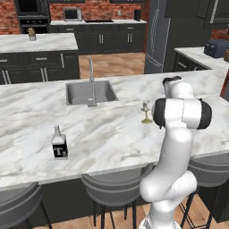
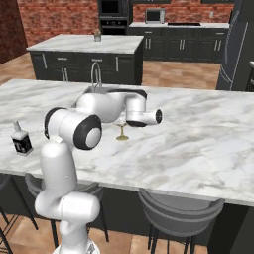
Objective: Get the candle and the liquor from the cabinet and move them to the dining counter.
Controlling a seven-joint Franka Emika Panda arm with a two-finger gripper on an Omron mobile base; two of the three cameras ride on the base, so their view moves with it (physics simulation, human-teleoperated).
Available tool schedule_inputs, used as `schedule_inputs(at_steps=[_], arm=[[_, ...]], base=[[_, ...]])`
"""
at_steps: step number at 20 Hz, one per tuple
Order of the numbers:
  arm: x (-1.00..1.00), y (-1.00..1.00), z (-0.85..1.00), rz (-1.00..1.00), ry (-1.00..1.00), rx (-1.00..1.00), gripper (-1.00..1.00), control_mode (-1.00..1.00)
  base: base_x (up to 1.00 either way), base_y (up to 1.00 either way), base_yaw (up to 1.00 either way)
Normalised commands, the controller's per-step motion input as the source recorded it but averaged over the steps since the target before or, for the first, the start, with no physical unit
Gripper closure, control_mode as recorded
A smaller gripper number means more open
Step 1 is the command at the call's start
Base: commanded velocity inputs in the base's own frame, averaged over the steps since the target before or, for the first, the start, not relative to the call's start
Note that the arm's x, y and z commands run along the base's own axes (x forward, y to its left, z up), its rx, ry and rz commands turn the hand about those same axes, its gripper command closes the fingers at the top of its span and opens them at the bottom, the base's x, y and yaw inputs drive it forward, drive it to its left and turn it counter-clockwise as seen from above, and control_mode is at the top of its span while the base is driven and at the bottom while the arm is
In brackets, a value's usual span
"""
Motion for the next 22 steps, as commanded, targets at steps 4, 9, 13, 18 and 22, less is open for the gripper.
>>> schedule_inputs(at_steps=[4, 9, 13, 18, 22], arm=[[0.09, 0.0, -0.35, 0.0, -0.12, 0.03, 1.0, -1.0], [0.12, 0.0, -0.37, 0.0, -0.18, 0.02, 1.0, -1.0], [0.1, 0.0, -0.26, 0.0, -0.14, 0.0, 1.0, -1.0], [0.01, 0.01, -0.07, 0.0, -0.06, 0.0, 1.0, -1.0], [0.0, 0.02, -0.14, 0.0, -0.03, 0.0, 1.0, -1.0]], base=[[0.0, 0.0, 0.0], [0.0, 0.0, 0.0], [0.0, 0.0, 0.0], [0.0, 0.0, 0.0], [0.0, 0.0, 0.0]])
